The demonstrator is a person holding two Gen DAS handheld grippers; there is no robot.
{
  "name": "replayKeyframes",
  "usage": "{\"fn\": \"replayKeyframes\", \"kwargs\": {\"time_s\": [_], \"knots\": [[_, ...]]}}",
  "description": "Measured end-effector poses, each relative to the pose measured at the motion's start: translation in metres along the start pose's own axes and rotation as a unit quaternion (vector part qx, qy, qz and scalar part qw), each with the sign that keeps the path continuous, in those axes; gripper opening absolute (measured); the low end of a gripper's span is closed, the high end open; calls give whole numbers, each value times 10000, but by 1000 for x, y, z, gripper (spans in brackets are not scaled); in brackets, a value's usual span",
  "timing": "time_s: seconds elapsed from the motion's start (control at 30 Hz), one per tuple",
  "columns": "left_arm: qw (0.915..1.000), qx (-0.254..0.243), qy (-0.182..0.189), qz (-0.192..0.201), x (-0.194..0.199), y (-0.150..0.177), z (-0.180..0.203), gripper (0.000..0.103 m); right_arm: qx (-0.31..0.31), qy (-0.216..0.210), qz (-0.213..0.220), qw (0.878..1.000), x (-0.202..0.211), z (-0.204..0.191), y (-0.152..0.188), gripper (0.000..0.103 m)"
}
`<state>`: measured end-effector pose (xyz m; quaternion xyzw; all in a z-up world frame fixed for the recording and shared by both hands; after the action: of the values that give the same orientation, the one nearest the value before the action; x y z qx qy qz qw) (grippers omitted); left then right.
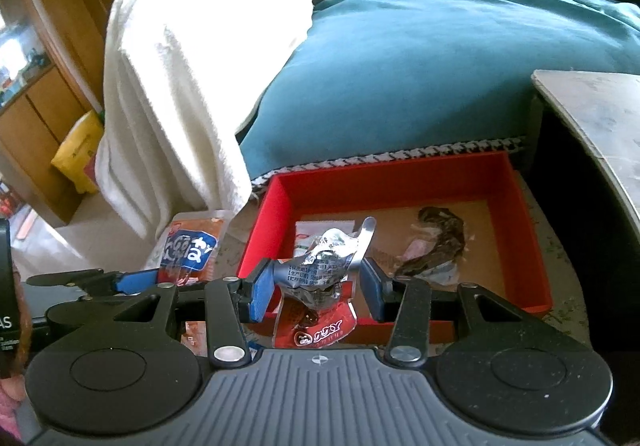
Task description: Organize snacks
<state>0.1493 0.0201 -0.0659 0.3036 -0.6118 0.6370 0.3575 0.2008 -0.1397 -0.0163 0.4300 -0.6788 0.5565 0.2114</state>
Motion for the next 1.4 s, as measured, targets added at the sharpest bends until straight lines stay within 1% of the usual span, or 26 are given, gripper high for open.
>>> {"fn": "replayKeyframes", "kwargs": {"time_s": [0.4, 0.87, 1.4], "knots": [[9999, -66, 38, 76, -5, -12, 17, 46, -198, 145, 165, 9996, 8, 21, -9, 54], [9999, -99, 8, 87, -20, -30, 32, 46, -378, 362, 148, 9985, -3, 46, -21, 54], [9999, -133, -45, 29, -35, -38, 39, 46, -400, 624, 32, 9972, -14, 64, -27, 54]]}}
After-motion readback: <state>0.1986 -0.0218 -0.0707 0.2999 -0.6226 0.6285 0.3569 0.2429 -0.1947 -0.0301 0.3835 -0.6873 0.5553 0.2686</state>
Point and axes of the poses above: each gripper's, at about its wrist camera, not at the fingertips, and x roughly against the way its jaws point, z to its right, y to its underside, the point moved 8 cm from there along -x, roughly the way its jaws point, and after that the axes turned 1 degree about -z, right-handed, at the moved point
